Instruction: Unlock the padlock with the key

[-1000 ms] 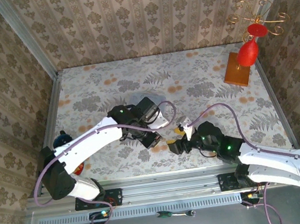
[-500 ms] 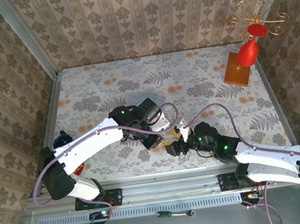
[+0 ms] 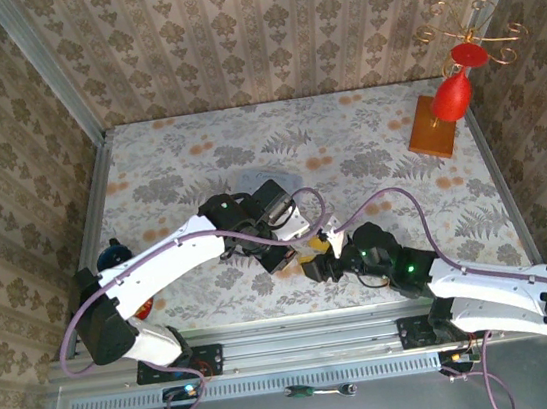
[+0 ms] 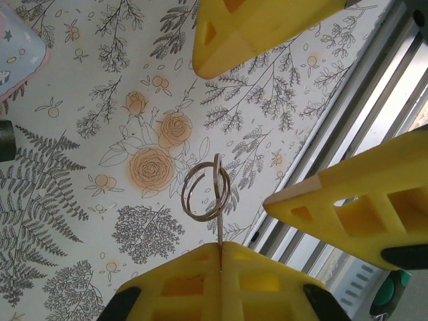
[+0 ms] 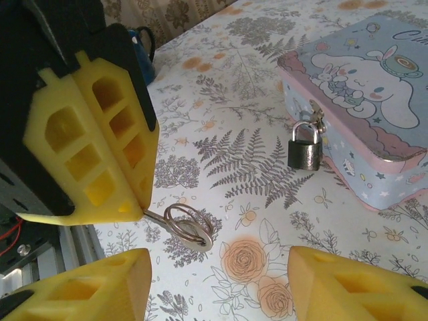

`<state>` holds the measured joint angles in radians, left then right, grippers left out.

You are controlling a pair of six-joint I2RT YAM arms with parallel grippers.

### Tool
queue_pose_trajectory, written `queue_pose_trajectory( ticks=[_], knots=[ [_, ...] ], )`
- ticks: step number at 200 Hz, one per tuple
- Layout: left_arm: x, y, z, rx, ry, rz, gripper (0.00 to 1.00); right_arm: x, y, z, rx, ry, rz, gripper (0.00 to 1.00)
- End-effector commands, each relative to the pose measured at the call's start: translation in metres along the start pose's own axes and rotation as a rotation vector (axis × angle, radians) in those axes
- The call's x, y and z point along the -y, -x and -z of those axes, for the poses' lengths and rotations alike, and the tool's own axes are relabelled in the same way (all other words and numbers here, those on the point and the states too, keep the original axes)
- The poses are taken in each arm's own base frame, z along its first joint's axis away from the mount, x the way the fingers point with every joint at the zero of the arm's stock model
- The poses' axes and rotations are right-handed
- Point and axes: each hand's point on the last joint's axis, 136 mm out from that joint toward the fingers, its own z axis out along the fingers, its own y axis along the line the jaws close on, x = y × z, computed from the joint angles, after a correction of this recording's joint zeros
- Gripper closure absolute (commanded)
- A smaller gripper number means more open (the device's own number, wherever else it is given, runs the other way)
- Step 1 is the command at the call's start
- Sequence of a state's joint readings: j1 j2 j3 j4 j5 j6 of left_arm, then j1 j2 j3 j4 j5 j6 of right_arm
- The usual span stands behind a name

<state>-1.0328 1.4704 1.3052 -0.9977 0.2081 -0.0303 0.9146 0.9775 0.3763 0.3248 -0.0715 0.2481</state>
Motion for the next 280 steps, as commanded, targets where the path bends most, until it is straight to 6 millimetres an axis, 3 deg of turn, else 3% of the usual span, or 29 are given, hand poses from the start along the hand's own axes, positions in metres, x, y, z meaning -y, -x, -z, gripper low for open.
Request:
queue_pose_trajectory(
  ticks=[1, 79, 144, 201, 280],
  knots=[
    [0.031, 0.002, 0.006, 0.028, -0.097, -0.114, 1.00, 0.002, 0.022, -0.001, 0.061, -0.035, -0.028, 0.44],
    [0.018, 0.013, 0.030, 0.170, -0.109, -0.026, 1.00, 0.001, 0.027, 0.011, 0.146, 0.001, -0.052, 0.44],
    [0.007, 0.007, 0.031, 0.168, -0.053, -0.030, 1.00, 0.007, 0.041, 0.022, 0.179, -0.010, -0.148, 0.46],
    [0.002, 0.016, 0.040, 0.260, -0.069, -0.008, 1.00, 0.014, 0.048, 0.029, 0.180, 0.207, -0.394, 0.43],
    [0.008, 0.032, 0.057, 0.407, -0.183, 0.024, 1.00, -0.004, 0.059, 0.027, 0.205, 0.337, -0.356, 0.48]
  ],
)
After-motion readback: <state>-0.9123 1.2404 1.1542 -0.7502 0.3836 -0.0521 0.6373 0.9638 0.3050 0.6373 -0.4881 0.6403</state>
